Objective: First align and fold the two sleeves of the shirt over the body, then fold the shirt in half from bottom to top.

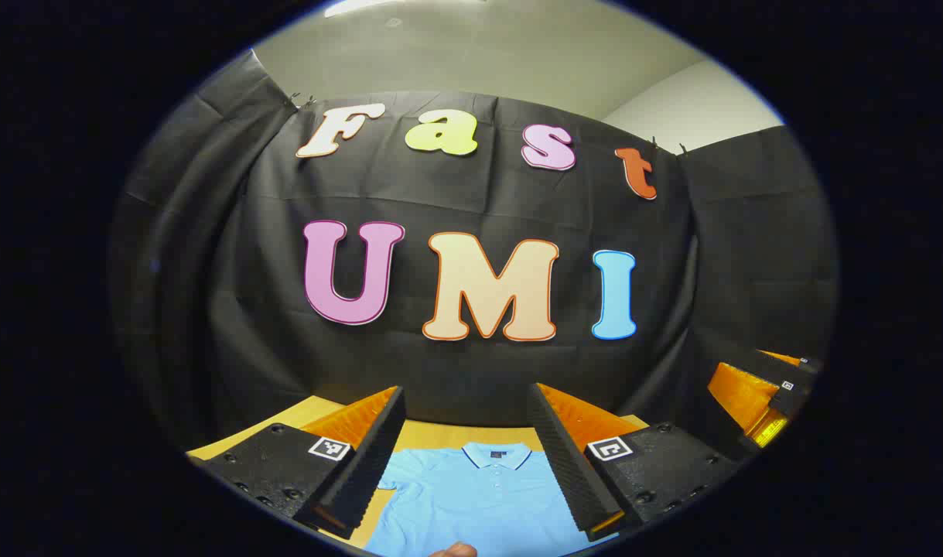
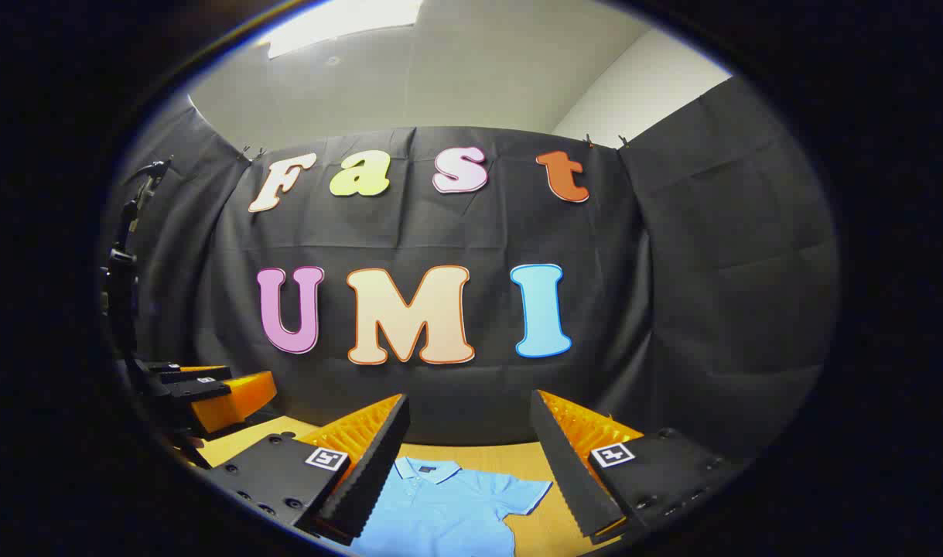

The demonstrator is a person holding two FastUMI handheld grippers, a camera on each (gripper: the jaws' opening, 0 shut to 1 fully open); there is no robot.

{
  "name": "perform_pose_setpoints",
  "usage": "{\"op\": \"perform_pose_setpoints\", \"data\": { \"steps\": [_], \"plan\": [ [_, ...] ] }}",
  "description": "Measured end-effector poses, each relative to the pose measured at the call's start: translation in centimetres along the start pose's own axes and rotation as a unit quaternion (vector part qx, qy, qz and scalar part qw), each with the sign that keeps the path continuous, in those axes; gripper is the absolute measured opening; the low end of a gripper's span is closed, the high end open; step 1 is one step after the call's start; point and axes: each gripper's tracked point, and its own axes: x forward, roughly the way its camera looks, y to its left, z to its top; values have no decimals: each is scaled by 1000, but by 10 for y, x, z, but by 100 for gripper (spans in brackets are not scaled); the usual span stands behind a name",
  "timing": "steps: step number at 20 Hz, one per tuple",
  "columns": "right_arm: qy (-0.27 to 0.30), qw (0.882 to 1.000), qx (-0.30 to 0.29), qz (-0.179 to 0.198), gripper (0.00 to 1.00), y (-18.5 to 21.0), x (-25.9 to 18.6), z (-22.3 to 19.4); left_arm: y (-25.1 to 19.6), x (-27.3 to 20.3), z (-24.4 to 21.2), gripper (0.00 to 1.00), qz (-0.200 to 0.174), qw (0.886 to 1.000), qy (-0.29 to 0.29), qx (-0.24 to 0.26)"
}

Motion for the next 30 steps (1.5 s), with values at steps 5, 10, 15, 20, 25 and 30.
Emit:
{"op": "perform_pose_setpoints", "data": {
  "steps": [5, 10, 15, 20, 25, 30],
  "plan": [
    [7, 1000, 3, 5, 98, 6, 9, -6, 17, 6, 4, 95, 6, 1000, -3, 8],
    [10, 1000, 3, 1, 98, 10, 21, -12, 28, 12, -2, 95, 9, 1000, 3, 15],
    [21, 1000, -3, 1, 98, 13, 35, -23, 39, 18, -5, 95, 18, 1000, 6, 14],
    [34, 999, -21, -1, 98, 1, 56, -40, 38, 23, -6, 95, 13, 1000, 7, 15],
    [64, 997, -36, -28, 98, -33, 87, -72, 39, 25, -2, 94, 8, 1000, 1, 19],
    [104, 992, -58, -49, 98, -57, 114, -119, 45, 29, -3, 95, 13, 1000, 4, 25]
  ]
}}
